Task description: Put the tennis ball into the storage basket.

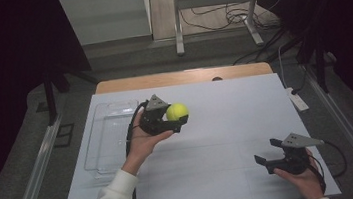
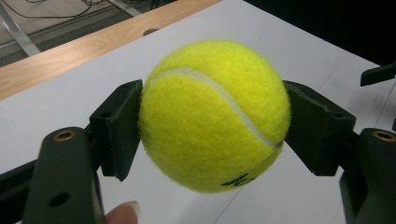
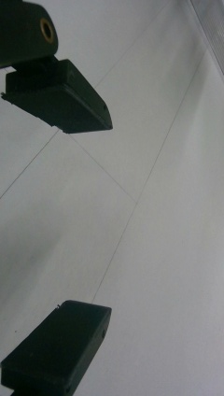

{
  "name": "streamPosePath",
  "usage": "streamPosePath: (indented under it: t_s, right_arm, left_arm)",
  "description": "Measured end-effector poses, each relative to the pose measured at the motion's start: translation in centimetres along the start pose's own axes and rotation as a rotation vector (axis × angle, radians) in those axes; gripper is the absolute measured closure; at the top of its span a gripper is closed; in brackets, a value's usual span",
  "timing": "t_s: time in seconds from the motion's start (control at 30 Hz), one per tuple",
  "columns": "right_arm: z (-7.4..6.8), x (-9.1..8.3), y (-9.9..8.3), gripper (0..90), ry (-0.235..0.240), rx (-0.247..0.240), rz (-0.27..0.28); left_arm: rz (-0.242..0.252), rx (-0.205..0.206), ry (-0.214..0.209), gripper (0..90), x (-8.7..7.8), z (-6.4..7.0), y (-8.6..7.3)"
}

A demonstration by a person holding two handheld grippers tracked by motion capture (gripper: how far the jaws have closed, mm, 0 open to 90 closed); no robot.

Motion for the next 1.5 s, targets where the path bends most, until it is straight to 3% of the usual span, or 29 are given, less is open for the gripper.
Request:
streamPosePath:
  t_s: [1.17,1.5]
  right_arm:
    - [0.0,-0.1,0.0,9.5,-0.001,-0.001,-0.002]
    - [0.0,0.0,0.0,9.5,0.001,-0.001,0.000]
  left_arm:
    - [0.033,-0.060,0.098,26.6,-2.1,-3.5,-0.4]
    - [0.035,-0.066,0.112,26.6,-2.4,-3.9,-0.2]
Point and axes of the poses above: each handheld gripper's, and its own axes: x roughly forward along the jaws, y roughly out of its top, z roughly to its right, the point moved 2 cm from there along x, roughly forward along the jaws, and after that the axes turned 6 degrees about y, right-handed, at the moved point
